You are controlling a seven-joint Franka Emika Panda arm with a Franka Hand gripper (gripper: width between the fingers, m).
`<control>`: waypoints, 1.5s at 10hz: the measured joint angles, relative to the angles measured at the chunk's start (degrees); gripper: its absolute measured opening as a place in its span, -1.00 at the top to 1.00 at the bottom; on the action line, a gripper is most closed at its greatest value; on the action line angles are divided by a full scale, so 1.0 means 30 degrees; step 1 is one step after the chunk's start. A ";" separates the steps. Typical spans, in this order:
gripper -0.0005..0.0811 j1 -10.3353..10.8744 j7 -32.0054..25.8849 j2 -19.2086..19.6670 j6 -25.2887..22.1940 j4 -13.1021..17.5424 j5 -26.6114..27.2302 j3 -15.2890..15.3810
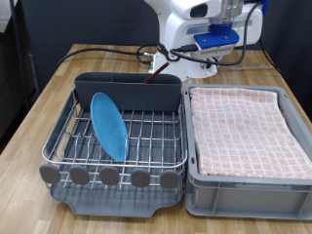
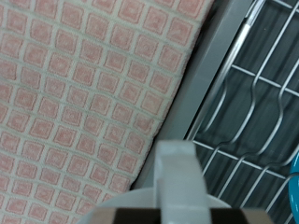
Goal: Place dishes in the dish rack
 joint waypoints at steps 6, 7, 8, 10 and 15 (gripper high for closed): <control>0.81 -0.0288 0.1091 0.4421 -0.0509 0.5436 0.1025 -0.0412; 0.81 -0.0476 0.1095 0.5225 -0.0647 0.6338 0.1267 -0.0432; 0.81 -0.0701 0.1089 0.6032 -0.0791 0.7240 0.1476 -0.0439; 0.81 -0.1215 0.1087 0.7570 -0.0766 0.8851 0.1941 -0.0449; 0.81 -0.2102 0.1088 0.9770 -0.0510 1.0994 0.2344 -0.0451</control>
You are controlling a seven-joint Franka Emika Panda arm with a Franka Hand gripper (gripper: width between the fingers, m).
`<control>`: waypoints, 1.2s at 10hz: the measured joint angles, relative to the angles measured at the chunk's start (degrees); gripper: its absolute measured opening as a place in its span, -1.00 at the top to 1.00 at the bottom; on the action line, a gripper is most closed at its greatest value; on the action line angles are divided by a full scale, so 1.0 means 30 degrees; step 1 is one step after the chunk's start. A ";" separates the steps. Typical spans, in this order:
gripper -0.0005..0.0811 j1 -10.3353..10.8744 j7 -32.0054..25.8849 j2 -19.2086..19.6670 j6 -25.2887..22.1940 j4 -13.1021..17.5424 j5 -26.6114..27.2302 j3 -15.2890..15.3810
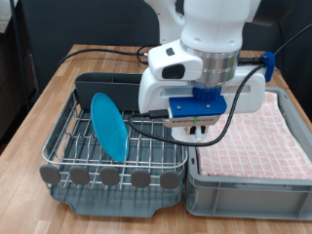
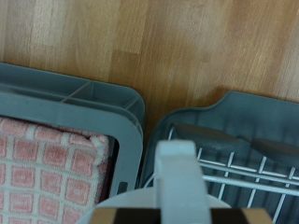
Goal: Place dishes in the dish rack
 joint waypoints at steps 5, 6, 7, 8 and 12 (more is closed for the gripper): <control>0.81 -0.0553 -0.0571 0.1057 0.0329 0.1038 0.0322 0.0101; 0.81 -0.0729 -0.0746 0.1399 0.0368 0.1353 0.0520 0.0186; 0.81 -0.0921 -0.0938 0.1759 0.0393 0.1682 0.0724 0.0295; 0.81 -0.1078 -0.1047 0.2123 0.0406 0.2009 0.0866 0.0380; 0.81 -0.1380 -0.1136 0.3227 0.0848 0.2764 0.1049 0.0603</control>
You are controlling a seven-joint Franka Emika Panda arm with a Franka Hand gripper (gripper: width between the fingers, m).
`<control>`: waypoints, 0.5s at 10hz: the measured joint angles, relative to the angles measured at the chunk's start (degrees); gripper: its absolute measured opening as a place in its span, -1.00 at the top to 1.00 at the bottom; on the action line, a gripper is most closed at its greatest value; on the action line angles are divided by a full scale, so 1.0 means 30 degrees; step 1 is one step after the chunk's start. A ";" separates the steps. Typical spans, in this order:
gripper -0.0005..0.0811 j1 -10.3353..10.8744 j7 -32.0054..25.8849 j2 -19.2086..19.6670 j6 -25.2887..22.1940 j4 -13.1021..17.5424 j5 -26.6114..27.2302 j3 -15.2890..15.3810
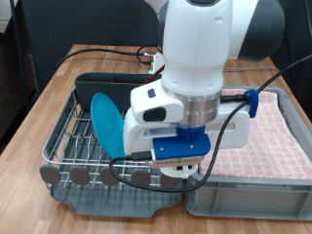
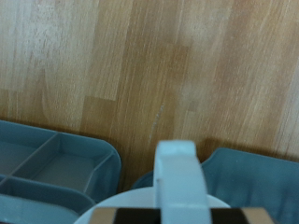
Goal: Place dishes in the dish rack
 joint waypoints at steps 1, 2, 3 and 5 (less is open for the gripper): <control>0.81 -0.0006 0.0000 0.0161 0.0172 0.0023 0.0104 0.0022; 0.81 -0.0009 0.0000 0.0314 0.0275 0.0032 0.0167 0.0045; 0.81 -0.0012 0.0000 0.0457 0.0286 0.0035 0.0181 0.0071; 0.81 -0.0013 -0.0104 0.0718 0.0285 0.0036 0.0178 0.0079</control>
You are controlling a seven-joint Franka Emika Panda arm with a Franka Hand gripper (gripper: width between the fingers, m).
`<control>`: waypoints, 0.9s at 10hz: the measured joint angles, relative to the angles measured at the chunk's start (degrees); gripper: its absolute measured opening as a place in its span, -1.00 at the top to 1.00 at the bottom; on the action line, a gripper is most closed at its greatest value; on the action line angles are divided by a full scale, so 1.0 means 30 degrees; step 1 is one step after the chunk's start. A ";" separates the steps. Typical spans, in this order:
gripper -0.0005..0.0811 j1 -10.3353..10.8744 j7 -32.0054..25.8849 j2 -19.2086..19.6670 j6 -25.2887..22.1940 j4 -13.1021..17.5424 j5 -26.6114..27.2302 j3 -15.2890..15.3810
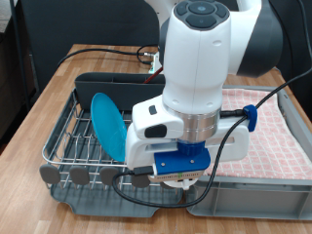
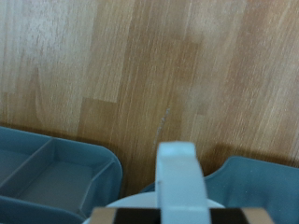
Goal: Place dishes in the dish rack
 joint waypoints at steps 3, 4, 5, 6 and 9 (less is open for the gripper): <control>0.81 -0.0089 -0.0418 0.0484 0.0454 -0.0051 0.0000 0.0001; 0.81 -0.0156 -0.0582 0.0679 0.0813 -0.0082 0.0007 0.0032; 0.81 -0.0271 -0.0743 0.0862 0.1122 -0.0100 0.0030 0.0118; 0.81 -0.0382 -0.0836 0.1018 0.1297 -0.0101 0.0047 0.0192; 0.81 -0.0679 -0.0917 0.1298 0.1436 -0.0101 0.0077 0.0411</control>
